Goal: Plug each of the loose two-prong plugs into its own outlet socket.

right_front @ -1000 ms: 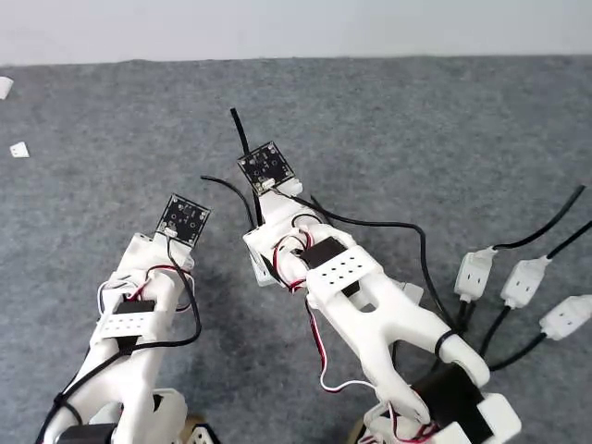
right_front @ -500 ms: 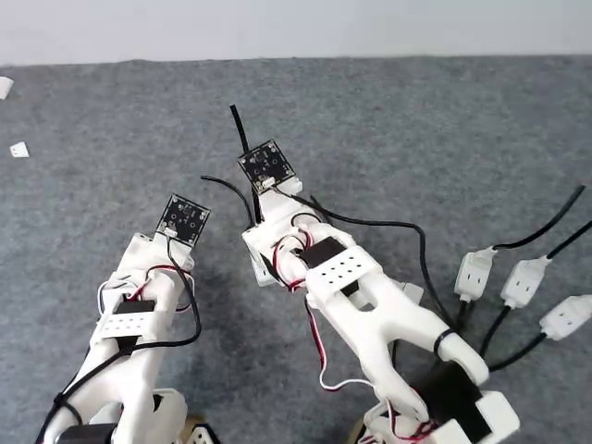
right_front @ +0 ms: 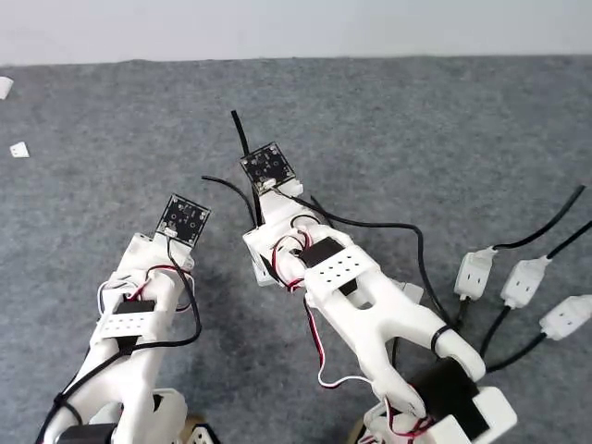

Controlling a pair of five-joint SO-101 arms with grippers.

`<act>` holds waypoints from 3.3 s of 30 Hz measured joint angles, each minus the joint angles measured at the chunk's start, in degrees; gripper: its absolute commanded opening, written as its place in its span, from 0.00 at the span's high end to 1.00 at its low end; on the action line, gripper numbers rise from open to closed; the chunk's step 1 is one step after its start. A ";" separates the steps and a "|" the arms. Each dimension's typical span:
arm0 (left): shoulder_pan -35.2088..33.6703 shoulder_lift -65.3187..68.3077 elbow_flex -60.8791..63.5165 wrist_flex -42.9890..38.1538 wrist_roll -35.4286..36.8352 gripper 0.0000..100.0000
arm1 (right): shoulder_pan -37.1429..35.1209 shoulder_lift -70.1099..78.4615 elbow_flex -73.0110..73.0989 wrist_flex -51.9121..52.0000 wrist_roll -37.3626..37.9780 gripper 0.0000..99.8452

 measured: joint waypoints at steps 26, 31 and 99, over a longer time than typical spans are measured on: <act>-0.88 0.00 0.00 0.00 0.00 0.99 | -4.84 1.67 -2.29 19.08 0.18 0.80; -0.88 0.00 0.00 0.00 0.00 0.99 | -9.23 2.90 -1.05 20.66 -0.35 0.75; -10.02 -42.55 14.77 10.55 18.46 0.99 | 62.68 -32.62 6.07 43.96 5.89 0.99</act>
